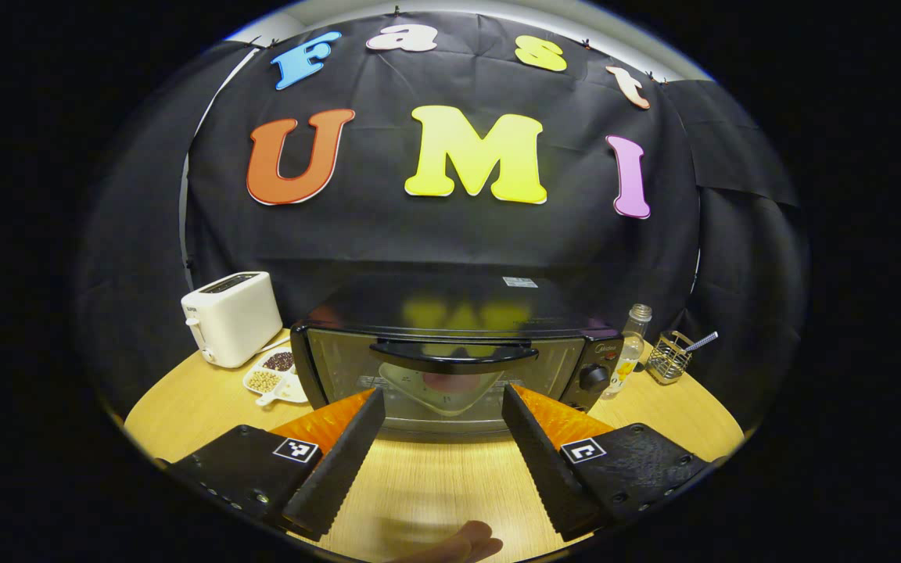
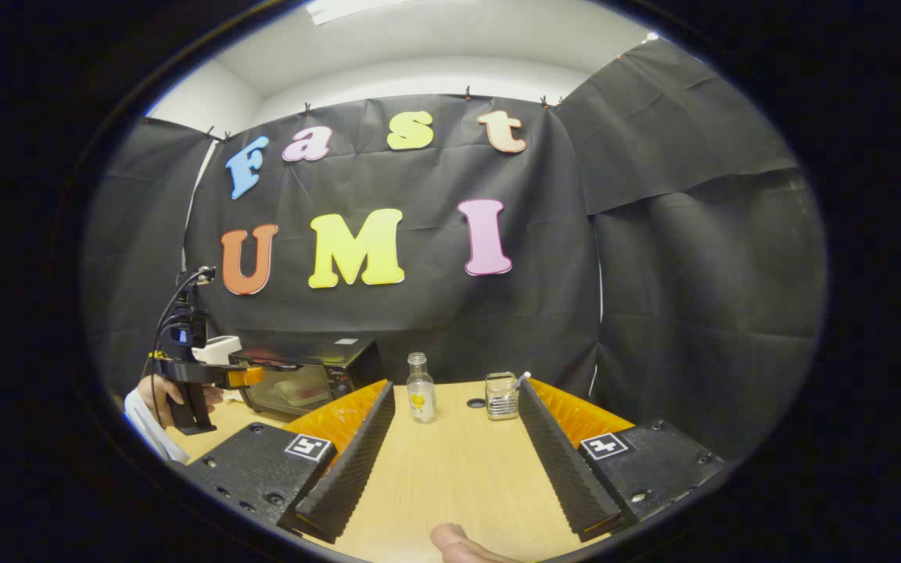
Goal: Open the electric oven with the left hand, put the food in, and close the electric oven.
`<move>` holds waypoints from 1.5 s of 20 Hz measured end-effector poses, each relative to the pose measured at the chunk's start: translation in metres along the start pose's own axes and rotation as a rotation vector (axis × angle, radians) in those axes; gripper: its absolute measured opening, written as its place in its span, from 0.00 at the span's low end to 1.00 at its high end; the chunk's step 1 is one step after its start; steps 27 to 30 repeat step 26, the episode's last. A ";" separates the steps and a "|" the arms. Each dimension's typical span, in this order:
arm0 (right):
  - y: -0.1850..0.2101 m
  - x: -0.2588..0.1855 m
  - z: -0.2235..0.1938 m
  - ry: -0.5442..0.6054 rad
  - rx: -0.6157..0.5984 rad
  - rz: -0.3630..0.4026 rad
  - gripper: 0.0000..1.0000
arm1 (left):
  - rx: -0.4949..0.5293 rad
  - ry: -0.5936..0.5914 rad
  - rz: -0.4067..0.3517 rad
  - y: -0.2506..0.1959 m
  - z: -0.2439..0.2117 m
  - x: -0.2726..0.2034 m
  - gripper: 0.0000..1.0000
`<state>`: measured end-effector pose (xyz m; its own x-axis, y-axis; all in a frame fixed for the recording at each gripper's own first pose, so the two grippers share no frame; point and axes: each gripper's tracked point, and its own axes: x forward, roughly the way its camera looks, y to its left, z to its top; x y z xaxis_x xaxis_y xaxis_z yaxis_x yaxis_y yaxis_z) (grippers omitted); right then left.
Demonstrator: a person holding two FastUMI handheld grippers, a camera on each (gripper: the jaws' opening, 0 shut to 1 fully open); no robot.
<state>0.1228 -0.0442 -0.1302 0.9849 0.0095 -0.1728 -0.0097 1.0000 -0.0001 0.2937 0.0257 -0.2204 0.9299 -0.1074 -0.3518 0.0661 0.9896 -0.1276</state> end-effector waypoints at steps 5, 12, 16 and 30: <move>0.011 -0.021 0.010 -0.017 0.019 0.016 1.00 | 0.026 -0.080 0.012 -0.006 0.027 -0.060 0.96; 0.043 -0.072 0.037 -0.072 0.003 0.043 1.00 | 0.050 -0.194 0.002 -0.032 0.068 -0.199 0.96; 0.057 -0.104 0.051 -0.089 -0.018 0.042 1.00 | 0.122 -0.270 0.074 -0.032 0.089 -0.284 0.96; 0.098 -0.153 0.083 -0.143 -0.067 0.038 1.00 | 0.009 -0.343 0.052 -0.030 0.069 -0.374 0.96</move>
